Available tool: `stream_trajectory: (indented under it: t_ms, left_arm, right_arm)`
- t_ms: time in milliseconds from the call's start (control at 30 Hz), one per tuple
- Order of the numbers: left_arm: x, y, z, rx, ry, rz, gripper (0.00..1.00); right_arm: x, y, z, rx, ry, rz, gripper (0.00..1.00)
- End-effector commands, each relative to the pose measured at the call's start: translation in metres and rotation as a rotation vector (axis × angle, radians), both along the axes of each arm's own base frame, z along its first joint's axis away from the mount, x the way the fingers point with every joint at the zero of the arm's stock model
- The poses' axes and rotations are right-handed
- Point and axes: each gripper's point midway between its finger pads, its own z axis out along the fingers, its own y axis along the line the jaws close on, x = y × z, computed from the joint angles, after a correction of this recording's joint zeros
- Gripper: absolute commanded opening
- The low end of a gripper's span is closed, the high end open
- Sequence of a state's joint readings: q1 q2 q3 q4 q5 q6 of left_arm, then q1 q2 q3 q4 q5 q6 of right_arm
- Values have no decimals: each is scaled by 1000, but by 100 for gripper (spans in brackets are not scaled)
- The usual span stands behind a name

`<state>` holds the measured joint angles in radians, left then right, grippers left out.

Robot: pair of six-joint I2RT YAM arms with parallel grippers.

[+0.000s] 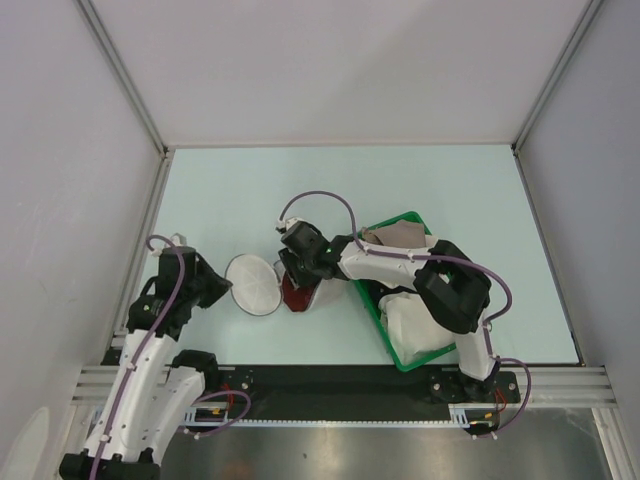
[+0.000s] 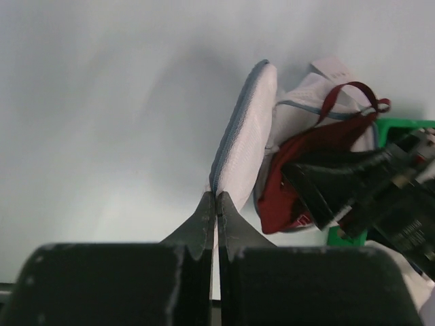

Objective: Place the bra in the laundry bag and zip it closed
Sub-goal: Place the bra in the laundry bag.

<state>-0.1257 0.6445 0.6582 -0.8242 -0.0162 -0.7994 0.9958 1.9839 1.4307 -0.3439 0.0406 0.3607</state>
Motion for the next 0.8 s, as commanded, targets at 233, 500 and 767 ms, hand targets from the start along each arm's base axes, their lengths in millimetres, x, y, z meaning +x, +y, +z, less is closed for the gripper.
stream_trajectory:
  t_ms: [233, 500, 767]
  left_arm:
    - [1, -49, 121, -97, -364, -363, 0]
    - [-8, -74, 160, -243, -349, -451, 0]
    - [-4, -51, 170, -161, -322, -312, 0]
  right_arm:
    - [37, -12, -5, -76, -77, -227, 43]
    - [41, -21, -10, -160, -113, -214, 43]
    - [23, -3, -16, -143, -70, -129, 44]
